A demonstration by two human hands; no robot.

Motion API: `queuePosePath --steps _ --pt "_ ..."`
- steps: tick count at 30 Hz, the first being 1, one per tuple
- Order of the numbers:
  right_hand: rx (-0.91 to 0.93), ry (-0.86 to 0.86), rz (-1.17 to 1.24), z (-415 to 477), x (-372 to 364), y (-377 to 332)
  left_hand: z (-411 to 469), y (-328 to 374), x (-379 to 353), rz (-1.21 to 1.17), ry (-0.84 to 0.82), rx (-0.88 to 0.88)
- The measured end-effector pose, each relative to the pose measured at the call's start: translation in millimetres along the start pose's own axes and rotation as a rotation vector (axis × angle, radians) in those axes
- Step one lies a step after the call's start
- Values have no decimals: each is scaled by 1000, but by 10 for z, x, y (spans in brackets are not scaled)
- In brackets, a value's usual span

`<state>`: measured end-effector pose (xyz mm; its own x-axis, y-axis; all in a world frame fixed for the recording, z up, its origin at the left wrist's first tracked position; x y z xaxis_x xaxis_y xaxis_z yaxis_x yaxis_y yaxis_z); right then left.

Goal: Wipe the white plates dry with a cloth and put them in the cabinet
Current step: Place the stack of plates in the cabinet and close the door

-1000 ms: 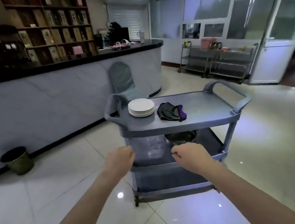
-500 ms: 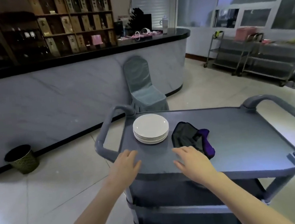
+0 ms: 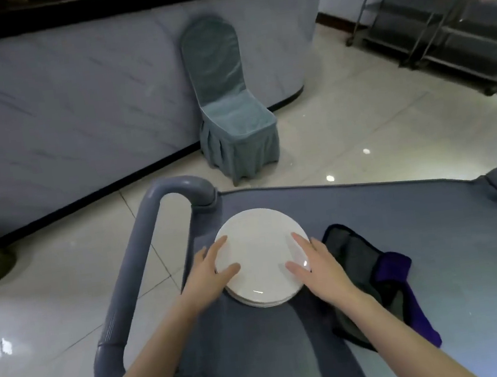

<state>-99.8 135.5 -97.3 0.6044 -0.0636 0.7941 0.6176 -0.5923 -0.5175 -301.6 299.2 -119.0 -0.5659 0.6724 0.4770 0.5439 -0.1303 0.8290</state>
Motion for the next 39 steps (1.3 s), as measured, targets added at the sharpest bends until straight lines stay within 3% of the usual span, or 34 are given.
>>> queuePosePath --steps 7,24,31,39 --pt "-92 -57 236 399 -115 101 302 -67 48 -88 -154 18" --pt "-72 154 573 -123 -31 -99 -85 100 -3 -206 -4 -45" --pt "-114 448 639 -1065 226 197 -531 662 -390 -184 -114 -219" --pt "-324 833 548 -3362 246 902 -1843 1306 -1581 -91 -506 -477"
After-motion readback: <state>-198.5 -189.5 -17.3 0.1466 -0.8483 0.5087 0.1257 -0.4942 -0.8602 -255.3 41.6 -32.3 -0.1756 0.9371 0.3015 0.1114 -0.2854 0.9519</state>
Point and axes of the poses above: each hand's wrist, its own z-axis towards the middle knuckle, its own x-axis out of the back of the hand, y = z × x, the point moved 1 cm from there along z, towards the middle knuckle, and after that the axes turned 7 degrees about -z, right-handed, at the moved point
